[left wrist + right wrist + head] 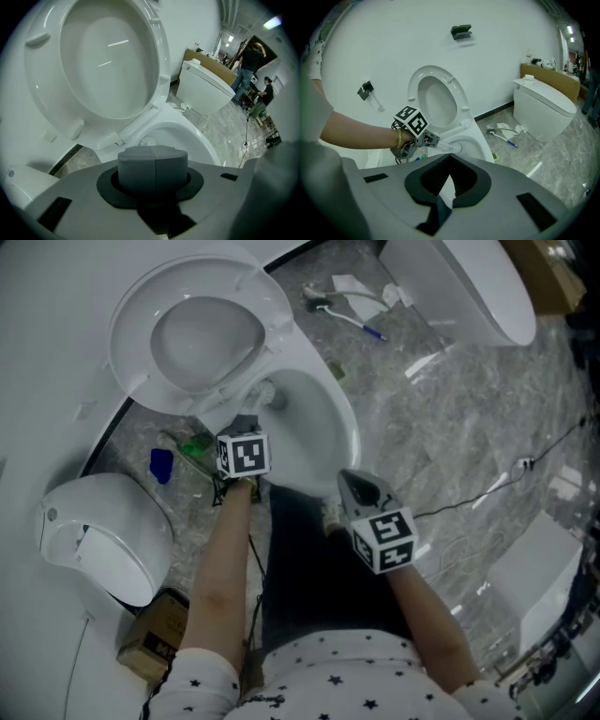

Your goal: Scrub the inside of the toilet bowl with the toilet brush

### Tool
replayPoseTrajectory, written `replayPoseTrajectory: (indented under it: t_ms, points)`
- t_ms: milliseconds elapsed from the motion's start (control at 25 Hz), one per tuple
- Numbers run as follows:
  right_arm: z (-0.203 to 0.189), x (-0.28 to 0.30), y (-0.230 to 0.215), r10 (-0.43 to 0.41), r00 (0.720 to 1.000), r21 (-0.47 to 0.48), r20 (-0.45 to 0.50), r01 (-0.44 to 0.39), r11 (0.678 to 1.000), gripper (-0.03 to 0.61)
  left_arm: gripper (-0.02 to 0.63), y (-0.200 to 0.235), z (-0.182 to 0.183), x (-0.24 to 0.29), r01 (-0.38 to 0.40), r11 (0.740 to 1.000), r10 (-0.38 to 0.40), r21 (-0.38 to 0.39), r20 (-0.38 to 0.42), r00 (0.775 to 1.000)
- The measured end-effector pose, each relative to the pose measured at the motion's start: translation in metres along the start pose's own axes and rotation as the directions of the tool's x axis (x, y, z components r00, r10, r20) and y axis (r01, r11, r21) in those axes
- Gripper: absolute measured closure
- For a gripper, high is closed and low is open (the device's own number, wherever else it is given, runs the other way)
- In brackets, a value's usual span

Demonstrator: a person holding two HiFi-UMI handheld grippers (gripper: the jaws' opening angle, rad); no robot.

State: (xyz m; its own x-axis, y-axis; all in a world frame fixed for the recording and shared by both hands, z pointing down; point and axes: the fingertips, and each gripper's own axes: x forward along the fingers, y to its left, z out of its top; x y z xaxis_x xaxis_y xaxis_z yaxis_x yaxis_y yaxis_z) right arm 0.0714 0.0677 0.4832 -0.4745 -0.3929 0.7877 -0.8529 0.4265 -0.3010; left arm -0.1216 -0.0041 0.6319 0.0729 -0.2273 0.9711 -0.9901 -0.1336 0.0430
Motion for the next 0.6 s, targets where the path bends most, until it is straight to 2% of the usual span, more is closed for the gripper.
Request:
replayPoseTrajectory:
  t_ms: [400, 600]
  points:
    - [-0.004, -0.001, 0.002, -0.004, 1.0, -0.002, -0.008, 0.003, 1.0, 0.578, 0.46, -0.006, -0.001, 0.002, 0.002, 1.0, -0.002, 0.006, 0.003, 1.0]
    - [-0.005, 0.001, 0.003, -0.004, 1.0, 0.0, -0.01, 0.004, 1.0, 0.578, 0.459, -0.013, -0.001, 0.005, 0.027, 1.0, -0.027, 0.011, 0.0, 1.0]
